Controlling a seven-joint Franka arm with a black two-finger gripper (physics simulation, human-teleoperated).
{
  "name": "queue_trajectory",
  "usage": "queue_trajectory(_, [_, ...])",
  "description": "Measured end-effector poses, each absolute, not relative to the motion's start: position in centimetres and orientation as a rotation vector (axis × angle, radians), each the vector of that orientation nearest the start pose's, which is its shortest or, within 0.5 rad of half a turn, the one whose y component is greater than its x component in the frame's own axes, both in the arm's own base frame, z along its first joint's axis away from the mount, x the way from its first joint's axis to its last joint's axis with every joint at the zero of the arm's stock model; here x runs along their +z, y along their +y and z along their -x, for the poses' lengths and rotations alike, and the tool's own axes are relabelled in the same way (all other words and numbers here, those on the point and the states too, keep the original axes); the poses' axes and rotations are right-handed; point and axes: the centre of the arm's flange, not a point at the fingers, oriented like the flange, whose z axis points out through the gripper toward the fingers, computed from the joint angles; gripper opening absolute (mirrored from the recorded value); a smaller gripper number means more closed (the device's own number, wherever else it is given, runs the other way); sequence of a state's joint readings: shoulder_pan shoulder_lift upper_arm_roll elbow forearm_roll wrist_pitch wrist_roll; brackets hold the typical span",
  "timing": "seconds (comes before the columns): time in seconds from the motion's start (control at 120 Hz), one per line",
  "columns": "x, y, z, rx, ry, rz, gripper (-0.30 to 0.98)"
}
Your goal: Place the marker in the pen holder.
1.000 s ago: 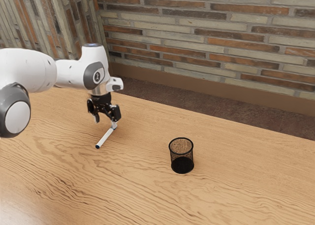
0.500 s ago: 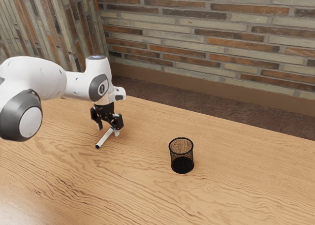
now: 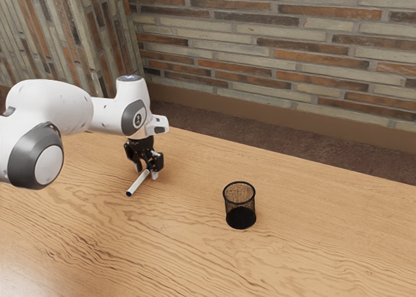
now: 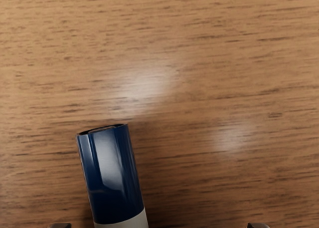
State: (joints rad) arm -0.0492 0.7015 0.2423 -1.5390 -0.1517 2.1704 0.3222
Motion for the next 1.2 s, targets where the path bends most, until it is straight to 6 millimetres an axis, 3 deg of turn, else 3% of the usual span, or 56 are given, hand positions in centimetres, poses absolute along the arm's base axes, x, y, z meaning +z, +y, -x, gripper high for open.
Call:
queue_trajectory(0.417, [24.6, 10.3, -69.4, 0.081, 0.182, 3.113, 0.02])
queue_trajectory(0.667, [24.7, 10.4, -69.4, 0.076, 0.188, 3.101, -0.08])
queue_trajectory(0.767, [26.0, 10.4, -69.6, 0.047, 0.191, 3.097, -0.09])
queue_trajectory(0.867, [29.2, 9.7, -69.8, -0.022, 0.203, 3.094, -0.1])
queue_trajectory(0.967, [33.9, 6.6, -70.2, -0.126, 0.271, 3.09, -0.1])
queue_trajectory(1.083, [39.8, -0.5, -70.3, -0.269, 0.426, 3.074, -0.1])
queue_trajectory(1.2, [43.7, -7.7, -69.7, -0.404, 0.583, 3.057, -0.1])
